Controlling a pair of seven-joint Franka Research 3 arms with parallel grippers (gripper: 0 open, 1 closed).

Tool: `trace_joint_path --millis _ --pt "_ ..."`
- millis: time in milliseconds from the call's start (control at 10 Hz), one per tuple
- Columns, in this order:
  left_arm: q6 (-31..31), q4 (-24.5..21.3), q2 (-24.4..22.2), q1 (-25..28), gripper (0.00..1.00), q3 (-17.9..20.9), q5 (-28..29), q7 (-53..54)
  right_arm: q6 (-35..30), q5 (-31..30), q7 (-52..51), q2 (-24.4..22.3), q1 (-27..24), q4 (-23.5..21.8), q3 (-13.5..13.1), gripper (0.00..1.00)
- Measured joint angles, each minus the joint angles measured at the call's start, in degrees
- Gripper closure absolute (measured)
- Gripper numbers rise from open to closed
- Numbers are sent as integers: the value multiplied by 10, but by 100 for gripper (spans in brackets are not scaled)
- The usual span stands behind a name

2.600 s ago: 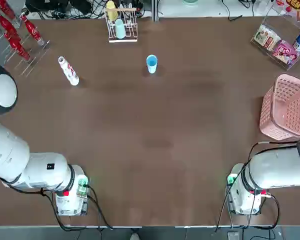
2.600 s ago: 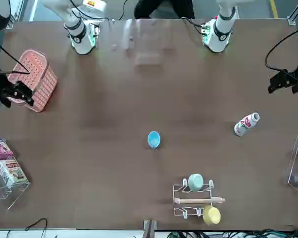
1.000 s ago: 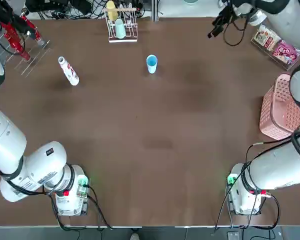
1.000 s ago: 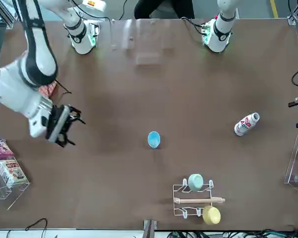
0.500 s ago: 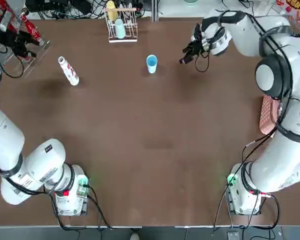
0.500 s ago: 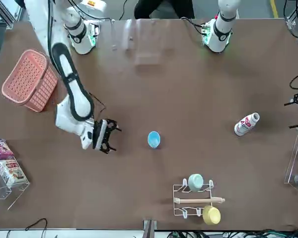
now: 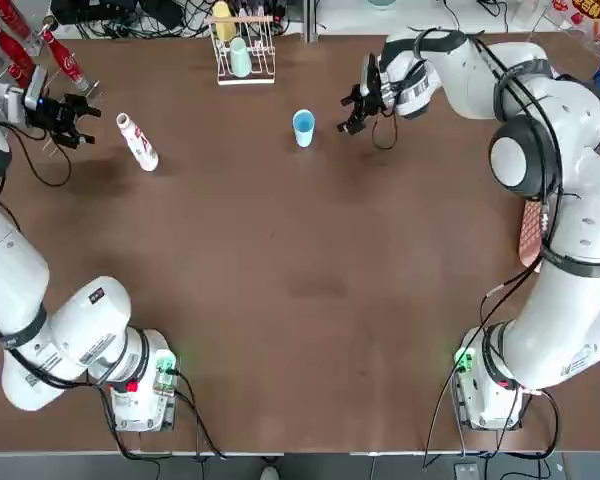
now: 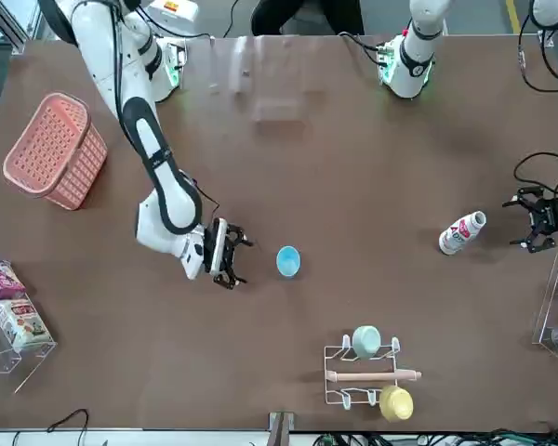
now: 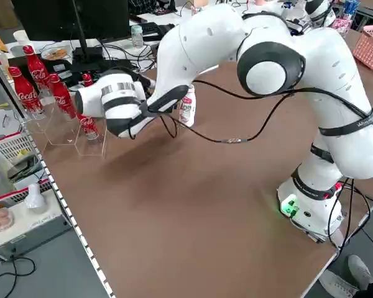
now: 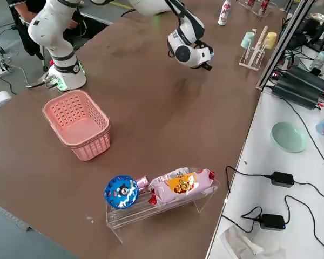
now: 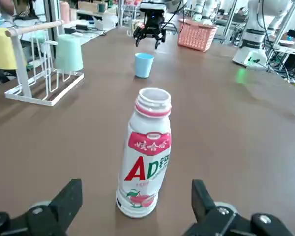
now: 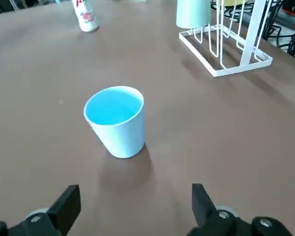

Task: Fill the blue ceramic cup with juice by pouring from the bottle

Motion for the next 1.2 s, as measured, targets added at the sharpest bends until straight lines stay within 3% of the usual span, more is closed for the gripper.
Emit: trace_joint_path --millis 600,1200 --pt "-1 -10 72 -2 1 -4 -49 111 39 43 -10 80 36 87 0 0" --pt "0 -13 86 -30 2 -17 -58 119 46 61 -10 112 48 123 0 0"
